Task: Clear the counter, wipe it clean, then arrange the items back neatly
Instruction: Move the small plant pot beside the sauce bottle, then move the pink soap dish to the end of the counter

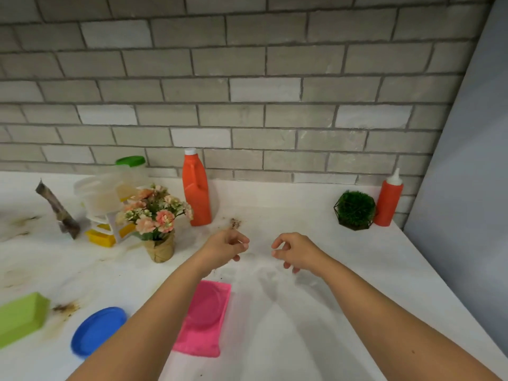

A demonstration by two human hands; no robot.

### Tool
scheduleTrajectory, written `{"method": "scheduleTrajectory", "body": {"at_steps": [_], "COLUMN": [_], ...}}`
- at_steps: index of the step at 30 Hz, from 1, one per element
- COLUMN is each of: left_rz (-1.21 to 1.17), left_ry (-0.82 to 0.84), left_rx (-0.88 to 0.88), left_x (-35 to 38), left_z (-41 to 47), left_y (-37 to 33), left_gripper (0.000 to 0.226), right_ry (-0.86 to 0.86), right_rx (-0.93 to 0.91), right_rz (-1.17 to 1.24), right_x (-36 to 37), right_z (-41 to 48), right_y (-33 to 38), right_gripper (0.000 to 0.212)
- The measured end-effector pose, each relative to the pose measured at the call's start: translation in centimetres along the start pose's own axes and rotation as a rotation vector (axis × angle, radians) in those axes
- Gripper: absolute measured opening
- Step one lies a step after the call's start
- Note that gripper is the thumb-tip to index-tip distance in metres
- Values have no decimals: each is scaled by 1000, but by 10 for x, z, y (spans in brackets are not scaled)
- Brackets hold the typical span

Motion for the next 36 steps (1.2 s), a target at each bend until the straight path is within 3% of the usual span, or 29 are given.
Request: {"method": "scheduleTrajectory", "body": {"at_steps": [4,9,13,23,27,32,36], "left_rz": [14,14,21,-5,-31,-80,-135], "left_ry": [-92,-236,-227,-71,-65,-61,-35], "left_rx": [22,2,-78,-209,-198,-162,-113], "left_x": [-32,-55,-53,-36,-30,-25,-10], "left_z": [-34,-63,-77,-90,-90,-85,-73], "left_y": [33,72,90,106,102,92,74], "left_gripper": [9,8,24,41,39,38,38], "right_ry": [98,151,163,142,62,-3,-54], "right_rx": [71,171,220,231,215,223,239], "right_rz": [20,37,48,-1,-52,-23,0], "right_x": [46,90,113,145,149,134,108], "right_z": [-16,-40,-58,-77,-74,-75,-77], "right_y": [19,31,38,43,41,38,27], "right_gripper": [21,42,56,38,13,11,32]}}
Point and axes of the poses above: each hand's wrist, its own z-axis towards the middle knuckle, its own x-axis out of the palm, y = z × x, the point moved 2 cm from there along z, towards the middle knuckle, and after that the axes turned 1 degree about -y, right-handed, at the moved point
